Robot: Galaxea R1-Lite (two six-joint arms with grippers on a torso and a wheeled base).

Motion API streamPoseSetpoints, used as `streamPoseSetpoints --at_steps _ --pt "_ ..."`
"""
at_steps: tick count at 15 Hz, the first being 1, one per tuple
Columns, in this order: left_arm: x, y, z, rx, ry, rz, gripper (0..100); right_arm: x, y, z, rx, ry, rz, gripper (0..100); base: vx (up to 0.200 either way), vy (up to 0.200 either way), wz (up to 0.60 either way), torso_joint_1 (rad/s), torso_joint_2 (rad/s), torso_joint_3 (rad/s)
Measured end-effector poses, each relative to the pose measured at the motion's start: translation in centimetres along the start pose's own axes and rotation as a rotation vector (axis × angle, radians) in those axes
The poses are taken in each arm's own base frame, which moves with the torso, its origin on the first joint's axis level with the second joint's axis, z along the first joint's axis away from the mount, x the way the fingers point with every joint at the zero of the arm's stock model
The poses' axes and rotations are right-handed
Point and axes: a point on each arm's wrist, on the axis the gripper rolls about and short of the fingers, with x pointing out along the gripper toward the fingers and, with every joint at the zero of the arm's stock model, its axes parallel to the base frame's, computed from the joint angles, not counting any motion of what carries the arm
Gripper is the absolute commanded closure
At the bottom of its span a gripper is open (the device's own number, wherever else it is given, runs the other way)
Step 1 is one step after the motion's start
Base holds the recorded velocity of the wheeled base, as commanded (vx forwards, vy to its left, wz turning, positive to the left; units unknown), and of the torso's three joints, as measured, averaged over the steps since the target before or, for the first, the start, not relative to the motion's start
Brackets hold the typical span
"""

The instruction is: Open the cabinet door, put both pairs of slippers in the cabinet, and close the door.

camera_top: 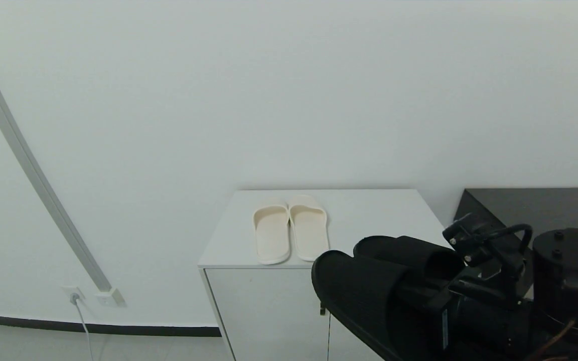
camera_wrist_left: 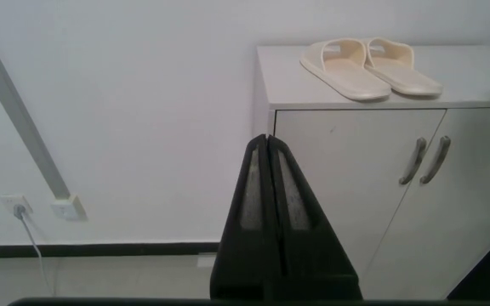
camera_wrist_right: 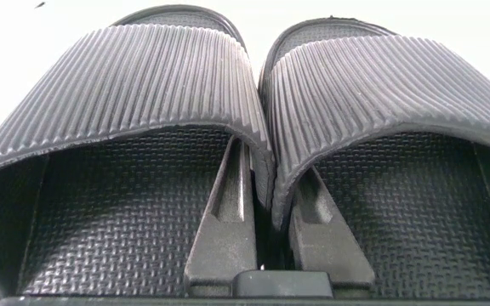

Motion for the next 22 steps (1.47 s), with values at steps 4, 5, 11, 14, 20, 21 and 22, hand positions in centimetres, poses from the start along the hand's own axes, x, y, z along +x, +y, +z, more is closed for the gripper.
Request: streamPoseSetpoints --at_steps 4,5,11,14,20,21,22 --pt "0.0 0.0 0.0 -0.001 0.000 0.000 100 -0.9 0.5 0.0 -0.007 -0.009 0.045 100 0.000 0.000 0.00 0.000 0.00 0.000" --pt "0.0 0.0 0.0 -0.001 0.000 0.000 100 -0.9 0.7 0.0 -0.010 -0.010 0.053 100 0.000 0.000 0.00 0.000 0.00 0.000" --pt "0.0 0.0 0.0 -0.001 -0.001 0.000 100 -1.0 0.9 0.0 -0.012 -0.012 0.065 100 -0.200 0.000 0.00 0.000 0.00 0.003" --pt "0.0 0.0 0.0 -0.001 -0.001 0.000 100 -1.0 0.8 -0.3 -0.014 0.001 0.067 100 0.000 0.000 0.00 0.000 0.00 0.000" --pt "0.0 0.0 0.0 -0.001 0.000 0.000 100 -1.0 0.7 -1.1 -0.042 0.029 0.066 100 0.000 0.000 0.00 0.000 0.00 0.000" --pt "0.0 0.0 0.0 -0.001 0.000 0.000 100 -0.9 0.7 -1.1 -0.042 0.030 0.065 100 0.000 0.000 0.00 0.000 0.00 0.000" --pt "0.0 0.0 0.0 -0.001 0.000 0.000 100 -0.9 0.7 -1.1 -0.043 0.031 0.064 100 0.000 0.000 0.00 0.000 0.00 0.000"
